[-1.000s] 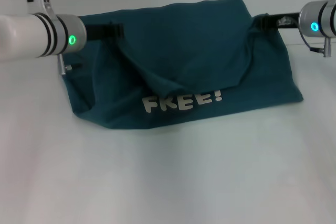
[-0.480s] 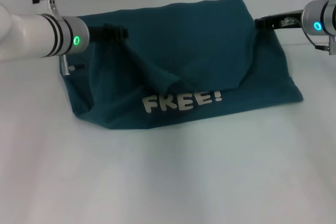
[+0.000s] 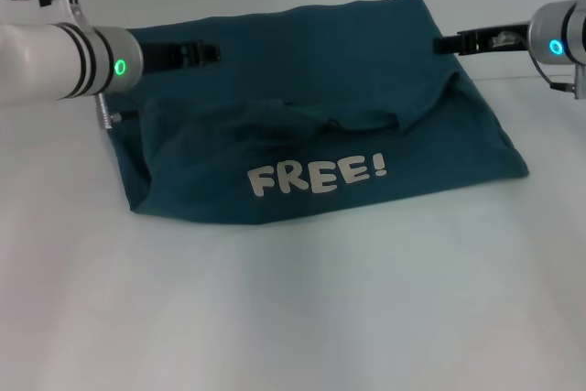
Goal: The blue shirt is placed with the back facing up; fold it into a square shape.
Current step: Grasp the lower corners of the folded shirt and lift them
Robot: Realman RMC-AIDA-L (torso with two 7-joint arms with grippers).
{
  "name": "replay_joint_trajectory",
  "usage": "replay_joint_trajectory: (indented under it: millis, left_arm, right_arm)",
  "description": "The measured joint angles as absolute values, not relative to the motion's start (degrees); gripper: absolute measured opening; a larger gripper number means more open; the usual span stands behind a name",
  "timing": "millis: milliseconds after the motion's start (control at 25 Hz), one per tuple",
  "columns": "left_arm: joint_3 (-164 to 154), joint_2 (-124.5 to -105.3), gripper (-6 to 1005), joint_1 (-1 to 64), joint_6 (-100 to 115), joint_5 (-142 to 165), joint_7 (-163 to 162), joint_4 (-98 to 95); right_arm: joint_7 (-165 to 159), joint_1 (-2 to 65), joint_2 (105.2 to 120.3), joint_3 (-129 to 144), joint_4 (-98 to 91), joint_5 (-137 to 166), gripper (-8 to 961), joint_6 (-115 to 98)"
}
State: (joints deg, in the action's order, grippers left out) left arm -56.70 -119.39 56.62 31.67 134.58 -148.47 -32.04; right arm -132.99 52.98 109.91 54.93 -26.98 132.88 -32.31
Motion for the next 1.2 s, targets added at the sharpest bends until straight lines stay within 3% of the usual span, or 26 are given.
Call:
replay_joint_trajectory:
  millis: [160, 280, 480, 760, 1200]
  left_arm:
    - [-55.06, -121.71, 587, 51.35, 35.49, 132.78, -148.17, -41.19]
    - [-55.4, -124.0, 593, 44.49, 41.3, 128.91, -147.88, -52.06]
    - [-54.02, -123.74, 595, 40.23, 48.97, 123.61, -147.85, -54.08]
    - [-47.03, -123.69, 586, 36.29, 58.86, 119.74, -148.37, -51.87]
    - [-43.85, -122.83, 582, 35.88, 56.06, 120.24, -143.08, -44.98]
  right_arm:
    - [-135.75, 49.39, 110.25, 53.5, -33.13, 132.53, 852, -39.23]
    - [-136.61, 45.22, 111.66, 50.12, -40.05, 130.98, 882, -46.71]
    - [-136.24, 37.53, 113.28, 45.28, -46.47, 123.67, 901, -58.78]
    - [-134.31, 30.52, 112.5, 41.61, -45.84, 119.29, 897, -69.34]
    - [-130.11, 29.33, 112.12, 28.29, -40.75, 118.46, 880, -79.87]
